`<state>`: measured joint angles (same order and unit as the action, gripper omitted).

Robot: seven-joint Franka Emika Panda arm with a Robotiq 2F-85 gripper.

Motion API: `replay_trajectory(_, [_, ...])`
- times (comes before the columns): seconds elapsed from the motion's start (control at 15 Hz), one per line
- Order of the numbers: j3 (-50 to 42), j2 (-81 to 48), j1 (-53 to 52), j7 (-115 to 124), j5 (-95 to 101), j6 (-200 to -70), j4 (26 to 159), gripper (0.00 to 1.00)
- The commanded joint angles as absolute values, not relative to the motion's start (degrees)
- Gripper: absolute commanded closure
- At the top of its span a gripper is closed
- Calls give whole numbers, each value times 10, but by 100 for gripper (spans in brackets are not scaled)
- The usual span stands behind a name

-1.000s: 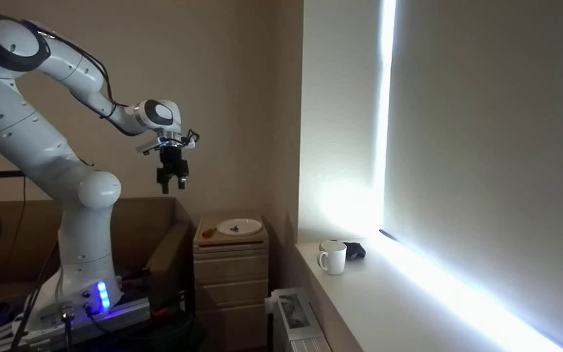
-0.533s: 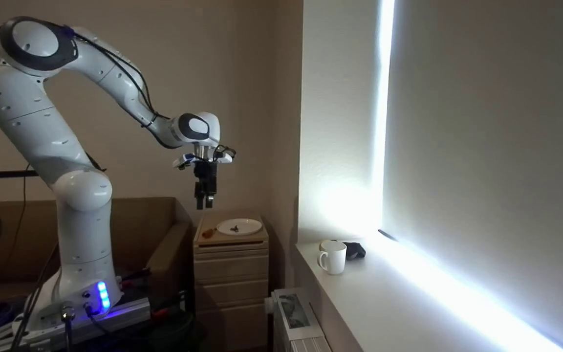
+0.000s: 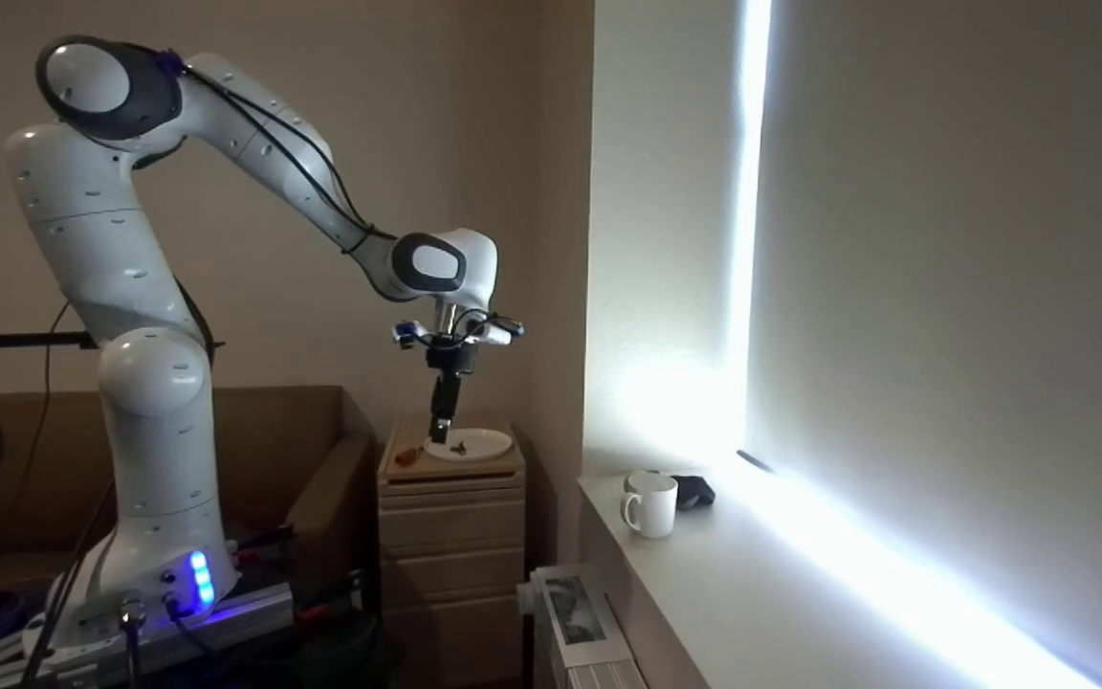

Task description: Move the cup from the window sill to the top of the cabinet

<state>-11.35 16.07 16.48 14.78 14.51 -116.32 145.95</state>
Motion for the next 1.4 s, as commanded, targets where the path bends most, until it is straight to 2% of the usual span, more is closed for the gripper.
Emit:
replay_trajectory(0.0, [-97,149,166,193,169,-1191,1464,0])
replay_trajectory(0.4, [-131,-24,173,312,66,-1225,1306,0])
replay_trajectory(0.73, [-183,-122,188,337,-42,-1186,1156,0])
replay_trajectory(0.8, [-182,-87,174,320,-11,-1214,1211,0])
replay_trajectory(1.07, [-188,-114,164,359,-5,-1241,1199,0])
replay_trajectory(1.33, [-180,-186,169,458,-113,-1243,1133,0])
